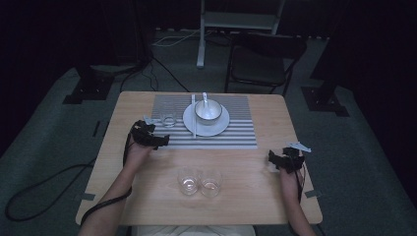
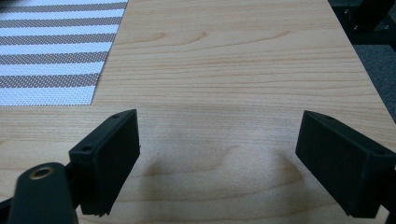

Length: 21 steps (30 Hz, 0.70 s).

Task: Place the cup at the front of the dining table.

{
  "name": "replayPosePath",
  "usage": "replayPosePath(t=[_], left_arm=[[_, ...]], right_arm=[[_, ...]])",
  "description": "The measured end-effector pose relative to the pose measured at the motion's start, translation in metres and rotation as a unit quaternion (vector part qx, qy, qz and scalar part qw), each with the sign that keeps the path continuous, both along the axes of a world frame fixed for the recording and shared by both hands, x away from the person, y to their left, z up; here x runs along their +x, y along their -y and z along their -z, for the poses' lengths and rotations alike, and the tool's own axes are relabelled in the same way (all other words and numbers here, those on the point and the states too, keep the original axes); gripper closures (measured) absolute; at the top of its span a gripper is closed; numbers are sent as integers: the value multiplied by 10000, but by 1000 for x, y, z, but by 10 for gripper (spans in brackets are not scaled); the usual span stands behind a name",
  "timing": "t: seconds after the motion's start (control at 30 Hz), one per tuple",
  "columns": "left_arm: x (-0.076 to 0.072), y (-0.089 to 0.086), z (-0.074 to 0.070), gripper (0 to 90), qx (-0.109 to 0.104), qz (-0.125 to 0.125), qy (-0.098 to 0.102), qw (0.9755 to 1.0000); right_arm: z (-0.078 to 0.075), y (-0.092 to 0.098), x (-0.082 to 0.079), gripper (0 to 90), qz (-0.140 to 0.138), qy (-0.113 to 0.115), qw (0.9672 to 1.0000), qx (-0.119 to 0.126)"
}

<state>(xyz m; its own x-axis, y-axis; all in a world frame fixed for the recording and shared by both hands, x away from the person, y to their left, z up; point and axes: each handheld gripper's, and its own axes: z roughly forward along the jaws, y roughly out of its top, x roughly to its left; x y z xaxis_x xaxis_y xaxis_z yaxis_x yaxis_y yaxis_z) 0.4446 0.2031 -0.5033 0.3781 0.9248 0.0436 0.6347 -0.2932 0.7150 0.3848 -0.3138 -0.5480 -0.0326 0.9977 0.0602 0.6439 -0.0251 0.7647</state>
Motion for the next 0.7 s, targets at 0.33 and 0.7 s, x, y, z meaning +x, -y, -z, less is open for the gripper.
replayPosePath(t=[0.33, 0.7], left_arm=[[-19, -7, 0, 17, -39, 74, 152, 9998], [-33, -18, 1, 17, 89, 48, 277, 9996]], right_arm=[[0, 0, 0, 130, -2, 1, 10000, -2], [0, 0, 0, 130, 2, -6, 10000, -20]])
